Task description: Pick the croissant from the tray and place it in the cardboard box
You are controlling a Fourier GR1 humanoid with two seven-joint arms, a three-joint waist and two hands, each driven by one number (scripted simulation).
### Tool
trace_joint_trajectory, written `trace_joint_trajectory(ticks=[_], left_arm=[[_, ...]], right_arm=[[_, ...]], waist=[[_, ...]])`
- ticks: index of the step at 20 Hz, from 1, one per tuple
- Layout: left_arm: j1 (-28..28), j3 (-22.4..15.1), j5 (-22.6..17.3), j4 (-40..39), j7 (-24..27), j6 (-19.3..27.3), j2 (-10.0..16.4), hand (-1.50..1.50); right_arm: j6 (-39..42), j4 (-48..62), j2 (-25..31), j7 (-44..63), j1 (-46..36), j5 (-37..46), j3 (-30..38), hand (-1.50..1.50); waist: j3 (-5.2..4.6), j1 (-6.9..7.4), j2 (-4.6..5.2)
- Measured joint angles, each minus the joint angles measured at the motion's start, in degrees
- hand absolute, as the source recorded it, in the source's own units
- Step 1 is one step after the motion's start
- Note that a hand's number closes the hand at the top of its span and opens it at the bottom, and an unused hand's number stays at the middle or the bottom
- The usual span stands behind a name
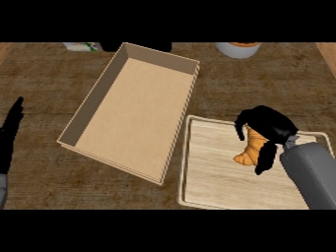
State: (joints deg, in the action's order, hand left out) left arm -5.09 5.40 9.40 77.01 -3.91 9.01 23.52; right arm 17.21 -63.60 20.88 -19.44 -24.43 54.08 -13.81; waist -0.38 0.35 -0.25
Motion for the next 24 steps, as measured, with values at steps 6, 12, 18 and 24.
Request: trace_joint_trajectory(ticks=[6,12,18,24], left_arm=[[-1.46,0.36,0.32,-0.51,0.14,-1.28,-0.02,0.0],[-1.44,0.79,0.76,0.4,-0.83,-1.53,-0.12,0.0],[-1.25,1.34,1.26,-0.07,-0.67,-1.31,-0.51,0.0],[-0.57,1.45,1.73,-0.41,0.18,-1.12,-1.51,0.0]], right_arm=[[-6.84,15.29,-2.01,-5.07,-11.17,2.49,3.36,1.5],[-15.11,21.32,-1.98,-6.49,-18.12,3.52,7.33,1.5],[-18.78,19.08,-1.37,-9.8,-22.53,0.1,12.07,1.5],[-16.09,13.36,-3.48,-12.38,-26.03,-3.96,13.45,1.5]], waist=[[0.26,0.92,0.51],[0.39,0.74,0.49],[0.41,0.34,0.39],[0.37,-0.03,0.18]])
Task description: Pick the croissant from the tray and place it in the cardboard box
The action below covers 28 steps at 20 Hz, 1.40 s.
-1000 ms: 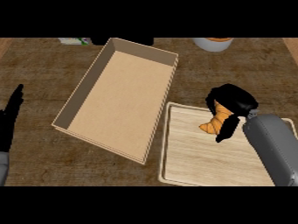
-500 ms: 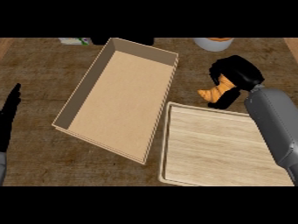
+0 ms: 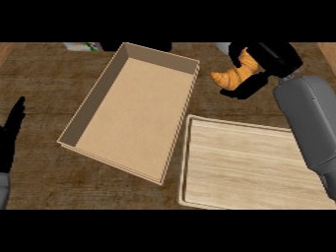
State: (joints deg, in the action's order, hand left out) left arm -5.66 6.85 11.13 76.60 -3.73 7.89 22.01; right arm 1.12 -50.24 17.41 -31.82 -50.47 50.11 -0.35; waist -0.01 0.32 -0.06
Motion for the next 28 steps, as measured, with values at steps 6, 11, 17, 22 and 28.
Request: trace_joint_trajectory(ticks=[6,11,17,22,28], left_arm=[[-0.19,0.98,0.03,-0.76,0.46,-0.49,0.11,0.0],[-0.16,0.79,0.79,-0.3,0.59,-0.41,-0.33,0.0],[-0.88,0.82,0.74,0.42,-0.33,-1.75,-0.08,0.0],[-2.1,-0.1,1.75,0.28,-0.82,-1.49,-1.1,0.0],[-4.72,-0.95,2.22,-1.42,0.0,-2.08,-1.81,0.0]], right_arm=[[7.72,-6.48,-6.05,5.94,-2.51,-3.59,-0.99,1.5],[10.4,-6.06,-11.97,12.94,-7.2,-6.1,-0.16,1.5],[8.14,1.17,-16.09,21.75,-15.29,-12.21,-1.71,1.5],[3.84,10.52,-17.01,24.32,-21.23,-19.26,-5.7,1.5],[-2.41,19.98,-17.3,25.47,-26.05,-26.31,-12.36,1.5]], waist=[[-0.02,-0.18,-0.08],[-0.02,0.16,0.0],[-0.03,1.31,0.23],[-0.05,2.44,0.56],[-0.11,4.58,1.09]])
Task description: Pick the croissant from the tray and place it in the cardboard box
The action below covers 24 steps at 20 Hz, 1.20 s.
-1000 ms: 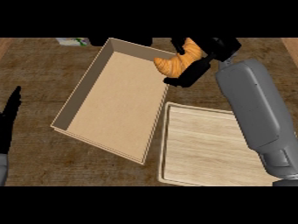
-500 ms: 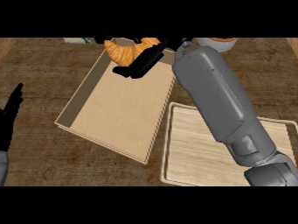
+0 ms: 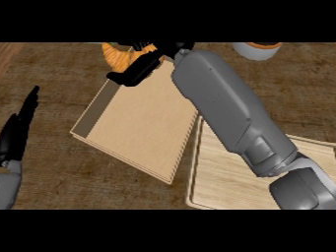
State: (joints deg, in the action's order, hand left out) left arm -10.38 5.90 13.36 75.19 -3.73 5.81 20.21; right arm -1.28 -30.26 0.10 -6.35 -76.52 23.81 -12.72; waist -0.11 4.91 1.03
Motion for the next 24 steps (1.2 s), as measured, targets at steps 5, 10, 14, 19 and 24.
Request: trace_joint_trajectory(ticks=[5,10,14,19,24], left_arm=[[-1.31,-0.86,0.54,-0.29,-0.16,-0.31,-0.55,0.0],[-2.73,-1.4,0.75,-0.75,-0.38,-0.89,-0.81,0.0],[-3.05,-1.49,0.91,-0.69,-0.21,-0.97,-0.89,0.0],[-4.67,-1.26,0.98,-0.95,-0.86,-1.25,-0.56,0.0],[-3.61,-0.95,1.15,-1.16,-0.48,-0.78,-0.75,0.0]], right_arm=[[-5.04,4.53,-0.08,2.38,-0.88,-3.62,-5.44,-1.5],[-4.9,7.51,-0.09,5.15,-0.11,-9.23,-7.87,-1.5],[-5.19,8.68,-0.1,4.16,0.19,-12.95,-8.79,-1.5],[-8.89,8.07,-0.1,-0.02,0.99,-17.13,-9.0,-1.5],[-13.12,7.15,-0.1,-4.6,1.21,-22.78,-6.1,-1.5]], waist=[[-0.04,1.55,0.36],[-0.04,2.87,0.74],[-0.01,3.29,0.91],[0.02,3.68,1.11],[0.06,2.83,0.89]])
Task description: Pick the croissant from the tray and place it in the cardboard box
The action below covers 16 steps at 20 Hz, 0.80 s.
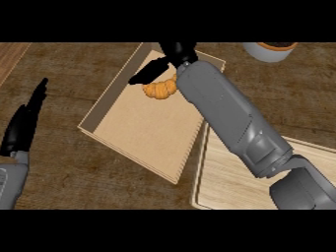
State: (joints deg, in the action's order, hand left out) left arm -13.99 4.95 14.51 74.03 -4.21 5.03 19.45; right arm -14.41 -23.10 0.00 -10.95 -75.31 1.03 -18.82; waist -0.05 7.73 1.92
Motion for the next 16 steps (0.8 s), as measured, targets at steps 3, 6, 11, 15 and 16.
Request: trace_joint_trajectory(ticks=[3,6,11,15,16], left_arm=[[-0.16,0.85,-0.29,-0.5,-0.23,0.01,0.44,0.0],[0.98,1.5,-0.42,-0.61,0.34,0.28,0.6,0.0],[3.72,2.67,-1.08,0.62,1.11,0.0,1.21,0.0],[4.58,2.92,-1.1,0.73,1.9,0.12,0.97,0.0],[4.84,3.07,-1.35,0.94,2.11,-0.16,1.08,0.0]], right_arm=[[-0.5,0.76,-0.01,-2.63,-0.62,-3.36,3.12,-1.5],[1.32,2.57,1.01,-6.27,-1.05,-5.8,6.44,-1.5],[5.88,6.09,4.65,-10.75,-0.79,-8.35,10.78,-1.5],[9.38,9.28,9.0,-13.74,0.16,-8.76,12.62,-1.5],[10.44,10.07,10.38,-14.47,0.59,-8.77,12.96,-1.5]], waist=[[0.02,-1.27,-0.16],[0.02,-2.36,-0.29],[0.05,-3.72,-0.62],[0.06,-4.17,-0.57],[0.06,-4.11,-0.53]])
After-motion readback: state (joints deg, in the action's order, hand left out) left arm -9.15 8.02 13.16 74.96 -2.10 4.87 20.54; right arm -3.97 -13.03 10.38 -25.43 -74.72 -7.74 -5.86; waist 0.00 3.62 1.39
